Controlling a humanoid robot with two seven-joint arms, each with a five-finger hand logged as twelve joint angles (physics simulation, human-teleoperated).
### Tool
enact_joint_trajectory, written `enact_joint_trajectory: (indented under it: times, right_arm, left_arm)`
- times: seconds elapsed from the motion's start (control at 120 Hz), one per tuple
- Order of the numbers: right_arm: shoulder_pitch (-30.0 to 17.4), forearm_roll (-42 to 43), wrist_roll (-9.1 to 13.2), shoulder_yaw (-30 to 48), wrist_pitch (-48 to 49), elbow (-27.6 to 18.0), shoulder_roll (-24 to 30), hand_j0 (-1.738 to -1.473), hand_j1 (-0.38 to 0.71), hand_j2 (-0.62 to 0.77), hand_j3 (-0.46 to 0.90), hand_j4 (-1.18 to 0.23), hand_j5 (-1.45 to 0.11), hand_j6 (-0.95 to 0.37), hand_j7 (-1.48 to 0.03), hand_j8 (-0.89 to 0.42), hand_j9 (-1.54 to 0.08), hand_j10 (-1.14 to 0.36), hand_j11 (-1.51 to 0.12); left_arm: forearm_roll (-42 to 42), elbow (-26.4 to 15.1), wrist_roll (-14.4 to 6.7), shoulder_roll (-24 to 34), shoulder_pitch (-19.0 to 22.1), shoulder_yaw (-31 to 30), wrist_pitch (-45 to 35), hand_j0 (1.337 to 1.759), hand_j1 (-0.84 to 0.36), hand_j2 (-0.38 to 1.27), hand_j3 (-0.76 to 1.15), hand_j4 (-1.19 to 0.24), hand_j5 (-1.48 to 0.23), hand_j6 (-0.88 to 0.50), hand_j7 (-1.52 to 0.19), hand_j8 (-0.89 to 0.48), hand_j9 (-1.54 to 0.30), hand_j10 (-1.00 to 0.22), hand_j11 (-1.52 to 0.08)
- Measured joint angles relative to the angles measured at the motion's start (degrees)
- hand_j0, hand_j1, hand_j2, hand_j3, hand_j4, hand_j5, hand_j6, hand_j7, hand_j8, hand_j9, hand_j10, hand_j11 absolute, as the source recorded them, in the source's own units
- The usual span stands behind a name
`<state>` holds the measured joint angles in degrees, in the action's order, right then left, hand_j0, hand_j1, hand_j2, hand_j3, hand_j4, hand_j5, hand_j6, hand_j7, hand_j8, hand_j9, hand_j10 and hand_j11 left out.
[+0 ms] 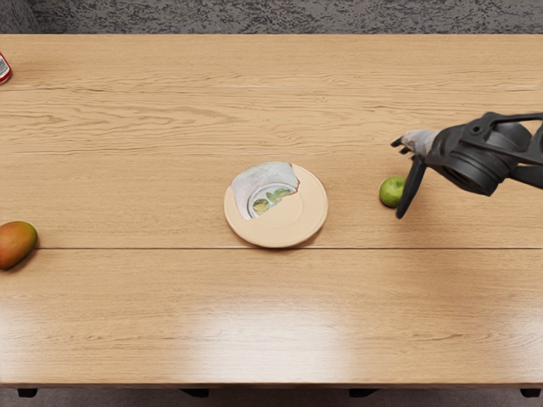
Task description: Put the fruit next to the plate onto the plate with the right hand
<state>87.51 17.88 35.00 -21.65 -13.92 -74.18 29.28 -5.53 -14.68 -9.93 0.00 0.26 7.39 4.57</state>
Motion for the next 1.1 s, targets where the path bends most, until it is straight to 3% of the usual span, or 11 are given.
enact_joint_trajectory:
  times: [0.125, 0.275, 0.542, 0.808, 1.1]
  right_arm:
    - [0.0, 0.2, 0.0, -0.8, -5.7, -0.9, 0.5, -1.658, -0.23, -0.02, 0.00, -0.10, -0.13, -0.11, -0.13, -0.11, -0.13, -0.10, -0.13]
    - [-0.5, 0.3, 0.0, -4.1, -8.7, 0.6, -2.8, -1.658, -0.19, -0.03, 0.00, -0.13, -0.17, -0.13, -0.17, -0.13, -0.17, -0.13, -0.17]
    - [-1.8, 0.3, 0.0, -5.5, -9.5, 3.6, -7.4, -1.658, -0.15, -0.03, 0.00, -0.17, -0.22, -0.17, -0.22, -0.17, -0.22, -0.17, -0.22]
    - [-2.8, 0.3, 0.0, -5.2, -9.6, 4.9, -8.2, -1.658, 0.04, -0.06, 0.00, -0.32, -0.42, -0.33, -0.42, -0.32, -0.42, -0.32, -0.42]
    - [-2.9, 0.2, 0.0, -5.6, -9.5, 5.6, -8.8, -1.658, 0.10, -0.07, 0.00, -0.38, -0.49, -0.38, -0.49, -0.38, -0.49, -0.38, -0.49]
  left_arm:
    - [0.0, 0.0, 0.0, 0.0, 0.0, 0.0, 0.0, 1.658, 0.34, 0.00, 0.00, -0.01, -0.01, -0.01, -0.01, -0.01, -0.01, -0.01, -0.01]
    - [0.0, 0.0, 0.0, 0.0, 0.0, 0.0, 0.0, 1.658, 0.34, 0.00, 0.00, -0.01, -0.01, -0.01, -0.01, -0.01, -0.01, -0.01, -0.01]
    - [0.0, 0.0, 0.0, 0.0, 0.0, 0.0, 0.0, 1.658, 0.34, 0.00, 0.00, -0.01, -0.01, -0.01, -0.01, -0.01, -0.01, -0.01, -0.01]
    - [0.0, 0.0, 0.0, 0.0, 0.0, 0.0, 0.0, 1.658, 0.34, 0.00, 0.00, -0.01, -0.01, -0.01, -0.01, -0.01, -0.01, -0.01, -0.01]
    - [0.0, 0.0, 0.0, 0.0, 0.0, 0.0, 0.0, 1.658, 0.34, 0.00, 0.00, -0.01, -0.01, -0.01, -0.01, -0.01, -0.01, -0.01, -0.01]
